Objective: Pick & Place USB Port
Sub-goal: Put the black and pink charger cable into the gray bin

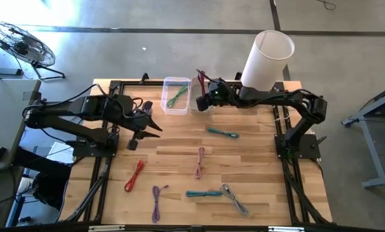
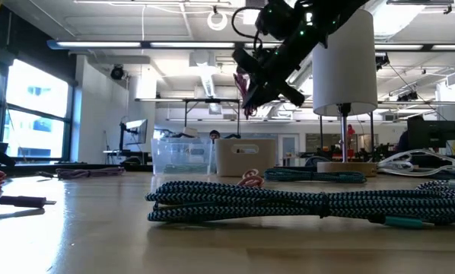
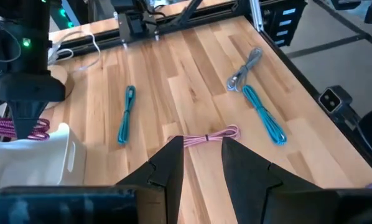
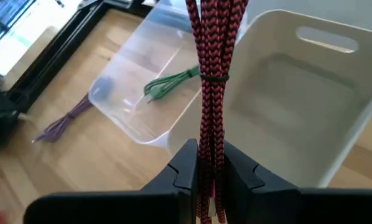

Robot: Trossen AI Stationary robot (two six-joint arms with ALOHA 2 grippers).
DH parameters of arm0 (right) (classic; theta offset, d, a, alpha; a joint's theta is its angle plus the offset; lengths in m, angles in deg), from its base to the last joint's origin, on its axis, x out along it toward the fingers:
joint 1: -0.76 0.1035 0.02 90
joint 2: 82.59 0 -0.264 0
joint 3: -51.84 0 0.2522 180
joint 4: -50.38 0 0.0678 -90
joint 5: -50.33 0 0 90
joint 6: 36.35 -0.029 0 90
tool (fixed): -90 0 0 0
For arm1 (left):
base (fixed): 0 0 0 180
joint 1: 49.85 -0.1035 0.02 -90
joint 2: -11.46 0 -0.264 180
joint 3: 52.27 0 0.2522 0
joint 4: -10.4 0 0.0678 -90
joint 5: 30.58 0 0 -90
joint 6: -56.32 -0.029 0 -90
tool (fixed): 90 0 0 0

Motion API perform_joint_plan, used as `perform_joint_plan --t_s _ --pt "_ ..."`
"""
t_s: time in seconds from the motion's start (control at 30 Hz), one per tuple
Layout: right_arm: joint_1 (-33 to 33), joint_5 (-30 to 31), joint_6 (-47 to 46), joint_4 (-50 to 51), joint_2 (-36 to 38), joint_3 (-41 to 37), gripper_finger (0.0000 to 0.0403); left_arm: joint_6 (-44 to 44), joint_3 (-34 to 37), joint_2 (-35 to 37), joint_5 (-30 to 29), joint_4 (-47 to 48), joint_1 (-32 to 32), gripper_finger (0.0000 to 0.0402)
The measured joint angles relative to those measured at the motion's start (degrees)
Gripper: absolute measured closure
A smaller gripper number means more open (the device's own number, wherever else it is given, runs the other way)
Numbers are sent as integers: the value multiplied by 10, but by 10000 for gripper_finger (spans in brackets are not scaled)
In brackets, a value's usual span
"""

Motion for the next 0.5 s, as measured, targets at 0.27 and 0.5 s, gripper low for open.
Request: perform_joint_plan --t_s 0.27,0.5 --pt "-35 12 -2 23 0 0 341 0 0 0 -2 14 0 295" --pt "-44 -24 37 2 0 0 342 0 0 0 -4 24 0 295"
